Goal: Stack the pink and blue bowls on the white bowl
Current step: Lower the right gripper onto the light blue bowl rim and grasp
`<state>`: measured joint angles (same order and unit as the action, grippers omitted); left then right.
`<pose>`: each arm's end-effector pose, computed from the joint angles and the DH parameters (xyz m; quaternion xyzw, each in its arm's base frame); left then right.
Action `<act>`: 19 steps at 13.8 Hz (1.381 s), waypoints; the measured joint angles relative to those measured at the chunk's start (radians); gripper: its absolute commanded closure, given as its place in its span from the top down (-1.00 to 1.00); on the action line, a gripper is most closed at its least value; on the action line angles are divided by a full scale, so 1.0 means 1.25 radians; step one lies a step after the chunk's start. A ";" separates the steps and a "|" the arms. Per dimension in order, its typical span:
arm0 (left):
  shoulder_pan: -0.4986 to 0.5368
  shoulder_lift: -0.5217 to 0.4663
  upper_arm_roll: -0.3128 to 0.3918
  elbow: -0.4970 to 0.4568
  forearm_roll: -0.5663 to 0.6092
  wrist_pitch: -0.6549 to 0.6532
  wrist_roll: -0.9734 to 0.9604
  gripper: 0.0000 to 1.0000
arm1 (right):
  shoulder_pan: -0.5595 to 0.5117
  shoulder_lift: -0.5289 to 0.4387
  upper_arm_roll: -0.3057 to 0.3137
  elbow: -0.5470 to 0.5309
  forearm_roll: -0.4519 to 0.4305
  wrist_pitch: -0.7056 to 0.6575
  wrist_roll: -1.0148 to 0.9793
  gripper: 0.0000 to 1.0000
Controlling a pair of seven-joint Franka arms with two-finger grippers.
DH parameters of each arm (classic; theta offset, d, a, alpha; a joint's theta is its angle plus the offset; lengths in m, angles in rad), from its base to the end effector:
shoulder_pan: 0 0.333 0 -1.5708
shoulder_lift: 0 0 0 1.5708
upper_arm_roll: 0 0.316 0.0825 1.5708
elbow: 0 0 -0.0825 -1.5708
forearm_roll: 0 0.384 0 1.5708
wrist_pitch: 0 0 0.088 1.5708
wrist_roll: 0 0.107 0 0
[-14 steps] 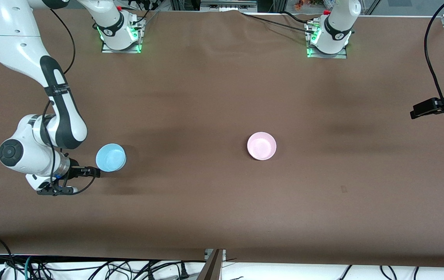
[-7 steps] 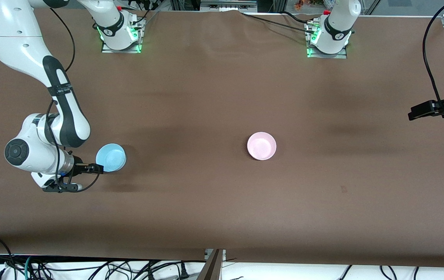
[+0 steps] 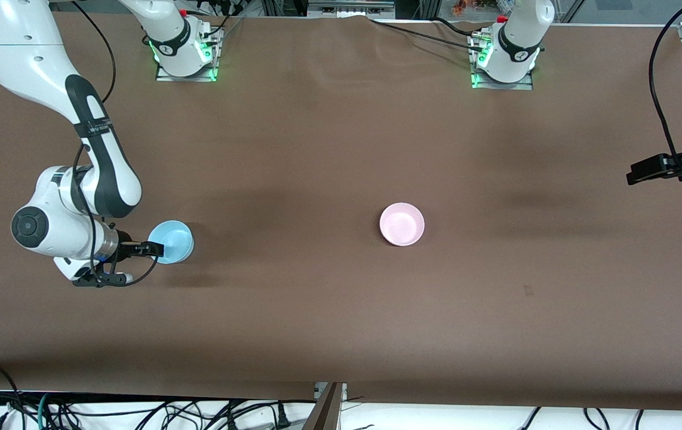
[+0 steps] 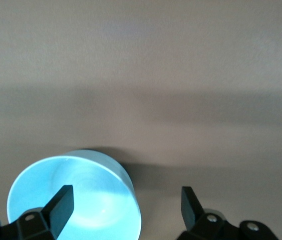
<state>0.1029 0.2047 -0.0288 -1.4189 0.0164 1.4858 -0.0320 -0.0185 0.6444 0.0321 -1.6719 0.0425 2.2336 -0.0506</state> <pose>0.6033 0.0484 0.5697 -0.9962 -0.0531 0.0689 0.0038 0.6728 0.0082 0.2225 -0.9987 -0.0155 0.0408 0.0267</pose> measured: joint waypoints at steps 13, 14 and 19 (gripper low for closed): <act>0.003 0.000 0.001 0.000 0.000 0.000 0.000 1.00 | -0.003 -0.008 -0.003 -0.056 0.000 0.039 -0.006 0.49; 0.003 0.000 0.001 0.000 0.000 0.000 0.000 1.00 | -0.003 -0.009 -0.003 -0.058 0.000 0.041 -0.006 0.42; 0.003 0.000 0.001 0.000 0.000 0.000 0.000 1.00 | -0.003 -0.009 -0.003 -0.067 0.000 0.043 -0.006 0.22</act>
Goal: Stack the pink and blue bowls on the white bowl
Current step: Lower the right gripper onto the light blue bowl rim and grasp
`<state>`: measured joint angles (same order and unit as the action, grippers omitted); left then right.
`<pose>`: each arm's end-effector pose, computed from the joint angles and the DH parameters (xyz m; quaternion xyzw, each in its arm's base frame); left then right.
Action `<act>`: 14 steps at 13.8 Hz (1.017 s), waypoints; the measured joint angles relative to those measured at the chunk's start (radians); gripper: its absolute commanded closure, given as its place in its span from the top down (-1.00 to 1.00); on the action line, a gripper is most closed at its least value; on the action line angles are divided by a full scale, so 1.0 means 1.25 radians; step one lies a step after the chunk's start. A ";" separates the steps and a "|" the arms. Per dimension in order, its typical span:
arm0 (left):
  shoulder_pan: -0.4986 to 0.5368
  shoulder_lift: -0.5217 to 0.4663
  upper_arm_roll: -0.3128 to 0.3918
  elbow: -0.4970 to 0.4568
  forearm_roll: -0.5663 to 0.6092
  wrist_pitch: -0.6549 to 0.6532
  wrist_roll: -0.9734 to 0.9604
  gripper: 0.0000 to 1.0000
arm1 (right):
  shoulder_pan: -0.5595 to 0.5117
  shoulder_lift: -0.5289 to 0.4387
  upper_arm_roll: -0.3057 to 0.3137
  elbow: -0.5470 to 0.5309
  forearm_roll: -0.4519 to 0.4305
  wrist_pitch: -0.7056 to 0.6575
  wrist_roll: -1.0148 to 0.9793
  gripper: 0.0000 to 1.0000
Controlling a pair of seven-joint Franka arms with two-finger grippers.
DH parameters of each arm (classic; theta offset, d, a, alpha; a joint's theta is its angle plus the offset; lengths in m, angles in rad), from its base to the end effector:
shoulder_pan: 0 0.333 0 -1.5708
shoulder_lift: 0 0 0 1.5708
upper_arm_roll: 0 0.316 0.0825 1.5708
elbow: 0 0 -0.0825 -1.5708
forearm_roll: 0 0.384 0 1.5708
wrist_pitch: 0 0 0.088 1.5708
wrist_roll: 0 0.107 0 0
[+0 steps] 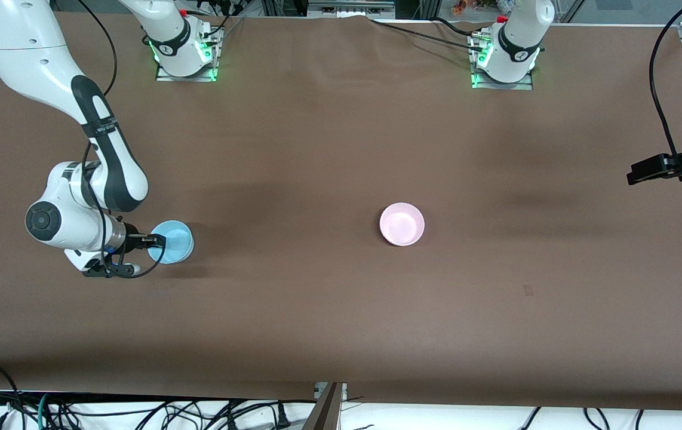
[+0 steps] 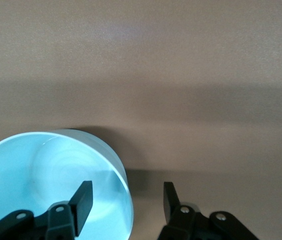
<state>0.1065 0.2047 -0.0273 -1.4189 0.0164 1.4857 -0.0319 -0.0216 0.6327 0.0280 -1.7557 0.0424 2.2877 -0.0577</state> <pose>0.6031 0.0514 0.5697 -0.9961 -0.0556 0.0690 0.0038 0.6531 0.0038 0.2002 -0.9983 -0.0150 0.0497 0.0249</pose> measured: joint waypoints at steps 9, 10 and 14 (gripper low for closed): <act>0.000 0.000 0.000 0.000 0.000 0.000 0.000 1.00 | 0.000 -0.020 0.000 -0.019 0.000 0.001 0.000 -0.65; 0.000 0.000 0.000 0.000 0.000 0.000 0.000 1.00 | 0.000 -0.020 0.000 -0.019 0.000 0.001 0.000 -0.78; 0.000 0.000 0.000 0.000 0.000 0.000 0.000 1.00 | 0.000 -0.021 0.000 -0.020 0.002 0.001 0.001 -1.00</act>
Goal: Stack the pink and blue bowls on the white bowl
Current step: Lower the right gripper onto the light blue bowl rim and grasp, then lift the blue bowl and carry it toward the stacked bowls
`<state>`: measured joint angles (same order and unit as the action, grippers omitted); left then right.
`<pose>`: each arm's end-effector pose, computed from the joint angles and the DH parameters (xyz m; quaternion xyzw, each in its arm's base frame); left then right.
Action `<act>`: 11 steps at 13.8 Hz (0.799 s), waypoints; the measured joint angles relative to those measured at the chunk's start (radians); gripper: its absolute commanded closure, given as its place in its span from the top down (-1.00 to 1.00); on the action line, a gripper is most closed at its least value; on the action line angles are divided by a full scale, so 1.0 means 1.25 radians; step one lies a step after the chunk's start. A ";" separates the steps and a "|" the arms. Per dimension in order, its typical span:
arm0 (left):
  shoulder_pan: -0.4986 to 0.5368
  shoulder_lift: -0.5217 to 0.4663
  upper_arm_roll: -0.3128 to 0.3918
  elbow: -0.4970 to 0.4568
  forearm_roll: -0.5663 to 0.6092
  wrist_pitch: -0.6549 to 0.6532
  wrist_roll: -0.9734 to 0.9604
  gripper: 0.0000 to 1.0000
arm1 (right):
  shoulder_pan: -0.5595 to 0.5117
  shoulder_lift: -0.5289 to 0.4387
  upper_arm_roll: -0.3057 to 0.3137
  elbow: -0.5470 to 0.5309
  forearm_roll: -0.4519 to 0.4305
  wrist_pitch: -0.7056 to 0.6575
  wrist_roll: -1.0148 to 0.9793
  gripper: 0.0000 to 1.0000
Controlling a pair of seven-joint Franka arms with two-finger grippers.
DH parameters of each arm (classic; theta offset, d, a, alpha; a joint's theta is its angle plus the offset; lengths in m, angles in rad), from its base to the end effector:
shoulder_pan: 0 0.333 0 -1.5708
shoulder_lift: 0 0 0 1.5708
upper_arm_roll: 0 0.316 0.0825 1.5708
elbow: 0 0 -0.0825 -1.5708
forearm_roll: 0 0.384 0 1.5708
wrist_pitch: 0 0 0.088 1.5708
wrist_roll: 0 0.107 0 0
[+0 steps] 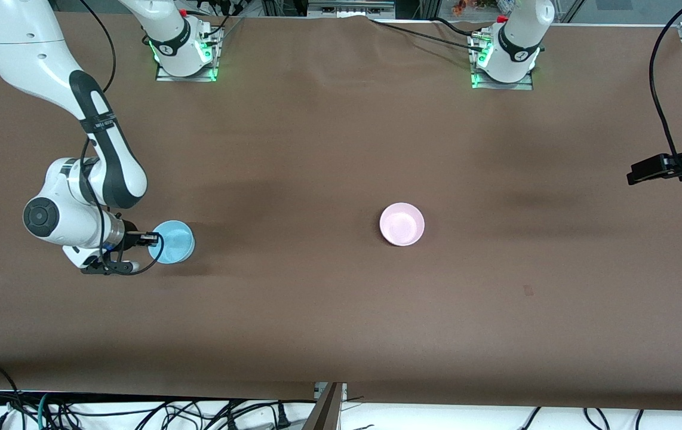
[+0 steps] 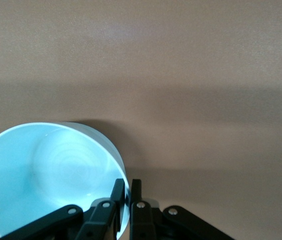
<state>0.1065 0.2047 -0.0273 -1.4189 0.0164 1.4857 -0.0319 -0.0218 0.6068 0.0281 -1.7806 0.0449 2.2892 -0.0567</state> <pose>0.6031 0.0514 0.5697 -0.9961 -0.0556 0.0690 0.0038 0.6481 0.0039 0.2072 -0.9984 -0.0138 0.0484 0.0255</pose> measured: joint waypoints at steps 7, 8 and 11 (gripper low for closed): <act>0.000 0.000 0.000 0.000 0.000 0.000 0.000 1.00 | 0.000 -0.039 0.002 0.049 0.003 -0.060 0.005 -1.00; 0.000 0.000 0.000 0.000 0.000 0.000 0.000 1.00 | 0.001 -0.047 0.005 0.082 0.003 -0.114 0.021 -1.00; 0.000 0.000 0.000 0.000 0.000 0.000 0.000 1.00 | 0.002 -0.064 0.051 0.167 0.005 -0.229 0.103 -1.00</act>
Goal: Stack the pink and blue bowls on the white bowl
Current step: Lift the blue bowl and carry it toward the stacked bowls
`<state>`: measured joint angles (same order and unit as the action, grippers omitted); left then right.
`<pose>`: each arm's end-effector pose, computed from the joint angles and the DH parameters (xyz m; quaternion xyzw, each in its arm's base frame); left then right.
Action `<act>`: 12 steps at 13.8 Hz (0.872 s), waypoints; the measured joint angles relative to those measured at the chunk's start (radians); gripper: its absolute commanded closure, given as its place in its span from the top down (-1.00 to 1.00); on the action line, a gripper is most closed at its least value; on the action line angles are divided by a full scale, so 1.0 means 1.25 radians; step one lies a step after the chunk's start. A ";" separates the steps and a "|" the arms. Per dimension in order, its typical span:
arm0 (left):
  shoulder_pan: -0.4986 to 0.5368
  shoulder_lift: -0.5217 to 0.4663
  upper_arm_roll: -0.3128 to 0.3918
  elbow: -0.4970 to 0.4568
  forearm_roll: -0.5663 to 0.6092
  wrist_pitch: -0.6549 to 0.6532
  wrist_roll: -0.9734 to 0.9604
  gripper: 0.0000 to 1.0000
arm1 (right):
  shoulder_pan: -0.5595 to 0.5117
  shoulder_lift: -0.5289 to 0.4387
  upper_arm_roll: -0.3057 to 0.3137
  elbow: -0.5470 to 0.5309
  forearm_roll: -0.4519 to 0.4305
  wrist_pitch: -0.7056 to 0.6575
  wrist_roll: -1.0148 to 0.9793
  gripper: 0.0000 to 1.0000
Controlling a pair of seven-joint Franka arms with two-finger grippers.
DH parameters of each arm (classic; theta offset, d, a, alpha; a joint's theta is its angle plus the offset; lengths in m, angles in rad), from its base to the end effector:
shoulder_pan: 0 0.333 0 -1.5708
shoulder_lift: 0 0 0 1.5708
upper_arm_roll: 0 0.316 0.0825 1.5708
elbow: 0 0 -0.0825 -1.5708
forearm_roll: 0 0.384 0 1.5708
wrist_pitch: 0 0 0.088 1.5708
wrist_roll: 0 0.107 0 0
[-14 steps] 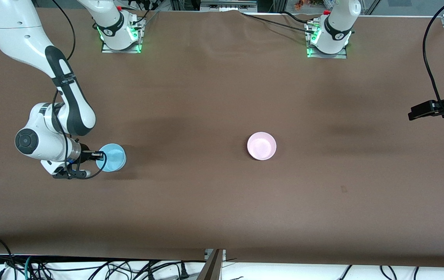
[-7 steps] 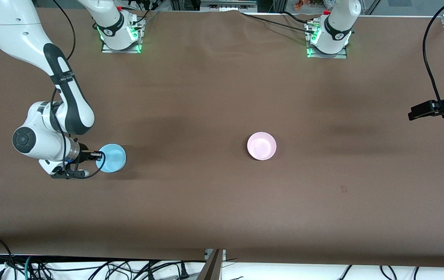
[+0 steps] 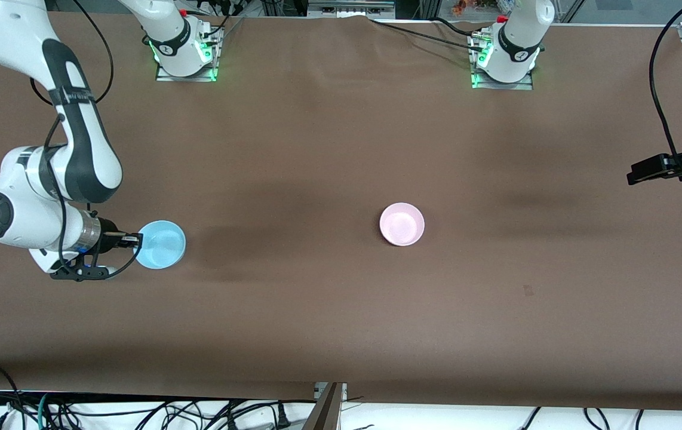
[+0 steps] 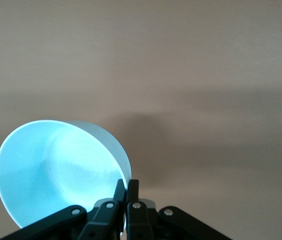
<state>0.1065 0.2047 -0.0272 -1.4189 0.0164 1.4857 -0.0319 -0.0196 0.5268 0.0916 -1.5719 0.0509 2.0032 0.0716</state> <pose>0.6031 0.0515 0.5697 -0.9961 -0.0557 0.0690 0.0038 0.6795 0.0438 0.3291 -0.9977 0.0166 0.0499 0.0424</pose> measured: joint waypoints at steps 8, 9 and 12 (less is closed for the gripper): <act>0.000 0.000 0.000 0.000 0.000 0.000 0.000 1.00 | 0.185 0.000 0.096 0.072 -0.022 -0.014 0.405 -1.00; 0.000 0.000 0.000 0.000 0.000 0.000 0.000 1.00 | 0.216 0.000 0.096 0.078 -0.024 -0.013 0.452 -1.00; 0.000 0.000 0.000 0.000 0.000 0.000 0.000 1.00 | 0.289 0.013 0.096 0.107 -0.027 -0.009 0.578 -1.00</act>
<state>0.1066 0.2047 -0.0272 -1.4189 0.0164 1.4857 -0.0319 0.3413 0.5426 0.2114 -1.4378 0.0170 1.9921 0.7937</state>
